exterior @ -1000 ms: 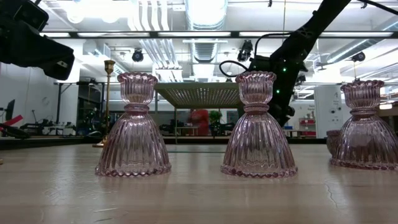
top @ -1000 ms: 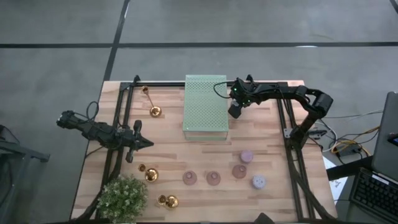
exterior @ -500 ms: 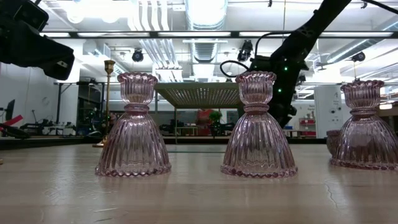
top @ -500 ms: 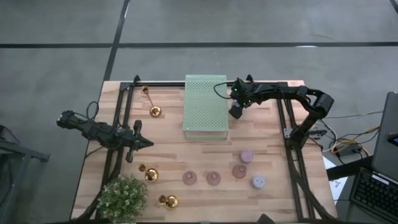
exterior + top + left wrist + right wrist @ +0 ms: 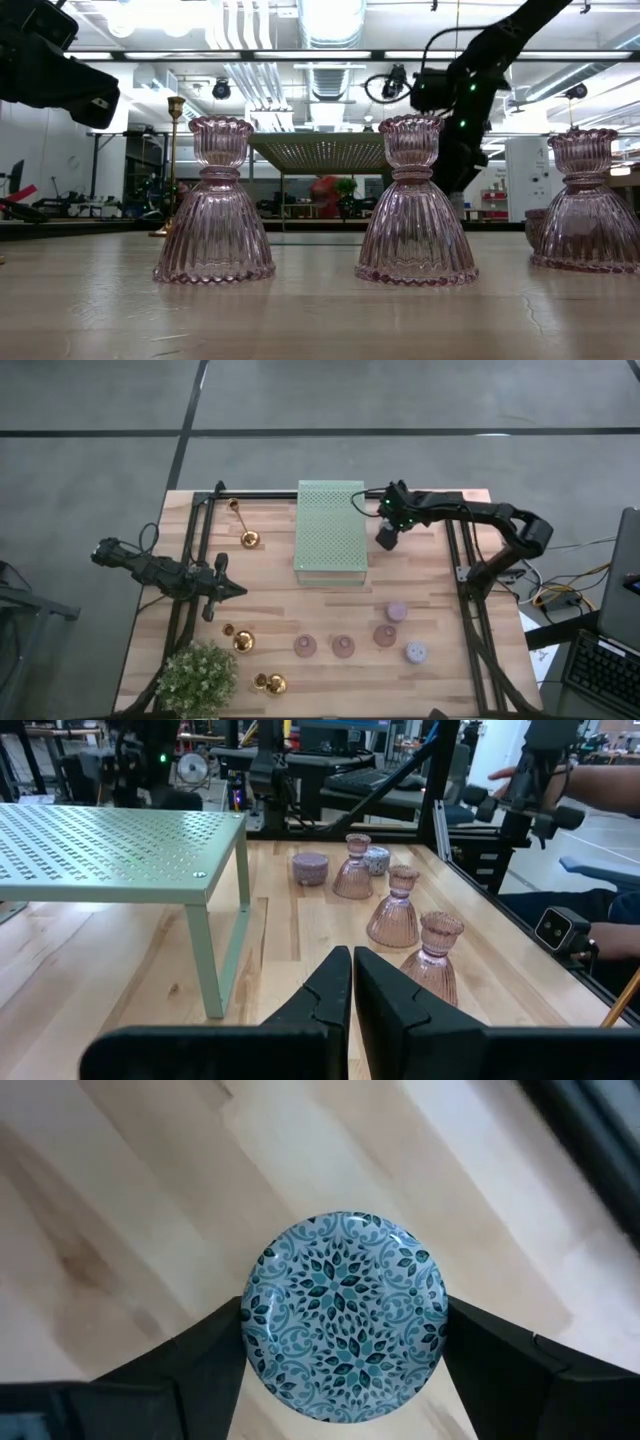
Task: Pick & Place candle stick holders
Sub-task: Put the green scented candle on the shelf
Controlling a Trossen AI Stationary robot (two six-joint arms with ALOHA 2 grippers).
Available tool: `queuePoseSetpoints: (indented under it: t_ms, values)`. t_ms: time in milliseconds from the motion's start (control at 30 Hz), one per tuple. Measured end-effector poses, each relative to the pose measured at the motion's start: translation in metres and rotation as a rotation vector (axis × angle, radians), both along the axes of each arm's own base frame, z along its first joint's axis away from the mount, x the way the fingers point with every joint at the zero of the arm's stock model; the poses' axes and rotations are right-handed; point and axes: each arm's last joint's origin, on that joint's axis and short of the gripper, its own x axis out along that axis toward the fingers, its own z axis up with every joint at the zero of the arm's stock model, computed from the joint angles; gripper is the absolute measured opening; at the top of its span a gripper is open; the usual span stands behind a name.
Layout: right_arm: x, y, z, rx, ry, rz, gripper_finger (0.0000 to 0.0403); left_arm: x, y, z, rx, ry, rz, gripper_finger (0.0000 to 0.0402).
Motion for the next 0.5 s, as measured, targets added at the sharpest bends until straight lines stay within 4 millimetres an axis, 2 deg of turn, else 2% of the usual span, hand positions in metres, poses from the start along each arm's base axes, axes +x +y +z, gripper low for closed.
queuePoseSetpoints:
  t_ms: [267, 500]
  values:
    - [-0.012, 0.008, 0.044, -0.04, -0.078, -0.03, 0.0288, 0.0, 0.0, 0.0, 0.0, 0.0, 0.0, 0.0021]
    - [-0.005, 0.004, 0.094, -0.05, -0.139, -0.087, 0.0289, 0.0, 0.0, 0.0, 0.0, 0.0, 0.0, 0.0021]
